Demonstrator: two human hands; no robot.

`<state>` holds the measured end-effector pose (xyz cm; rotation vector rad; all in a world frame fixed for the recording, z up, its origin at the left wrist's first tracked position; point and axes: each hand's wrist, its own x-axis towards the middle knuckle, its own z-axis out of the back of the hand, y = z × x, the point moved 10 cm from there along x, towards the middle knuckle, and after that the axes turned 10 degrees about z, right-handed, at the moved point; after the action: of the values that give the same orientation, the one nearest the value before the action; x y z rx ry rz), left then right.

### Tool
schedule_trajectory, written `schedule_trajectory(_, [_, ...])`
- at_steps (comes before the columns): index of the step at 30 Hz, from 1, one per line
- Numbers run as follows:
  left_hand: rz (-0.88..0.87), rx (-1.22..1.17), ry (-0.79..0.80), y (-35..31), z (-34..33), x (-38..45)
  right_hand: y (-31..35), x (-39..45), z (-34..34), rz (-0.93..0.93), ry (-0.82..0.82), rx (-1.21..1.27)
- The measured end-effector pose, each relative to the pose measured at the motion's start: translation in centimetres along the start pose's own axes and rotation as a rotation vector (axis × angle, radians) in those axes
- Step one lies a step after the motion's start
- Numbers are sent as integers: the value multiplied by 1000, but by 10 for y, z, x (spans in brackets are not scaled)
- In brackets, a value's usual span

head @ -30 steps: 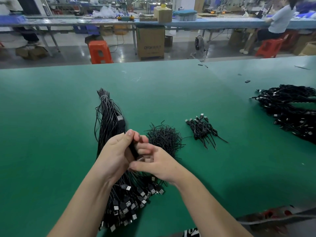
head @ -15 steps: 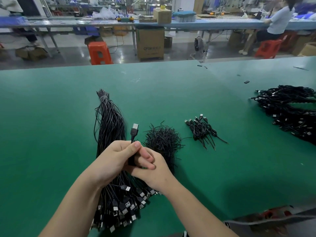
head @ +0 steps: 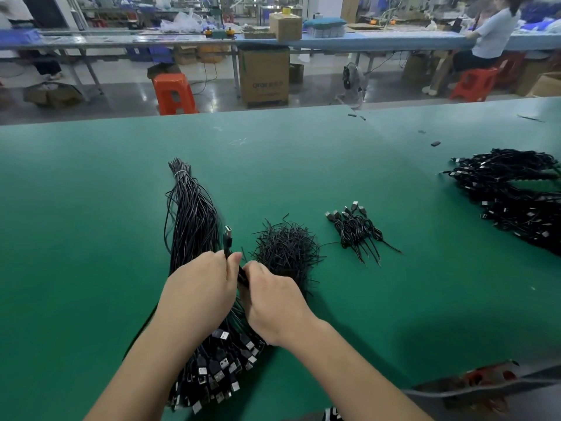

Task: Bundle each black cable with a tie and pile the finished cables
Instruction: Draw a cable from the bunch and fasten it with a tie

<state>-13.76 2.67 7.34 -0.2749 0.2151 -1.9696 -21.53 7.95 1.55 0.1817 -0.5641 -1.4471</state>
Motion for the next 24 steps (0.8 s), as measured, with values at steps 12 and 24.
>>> schedule_trajectory(12, [-41,-663,241,19,-26,16,-5,-4,-3,-3,-7,24])
schedule_trajectory(24, [-116,-517,212,13,-28,28,-13,1,-25,-179,183,682])
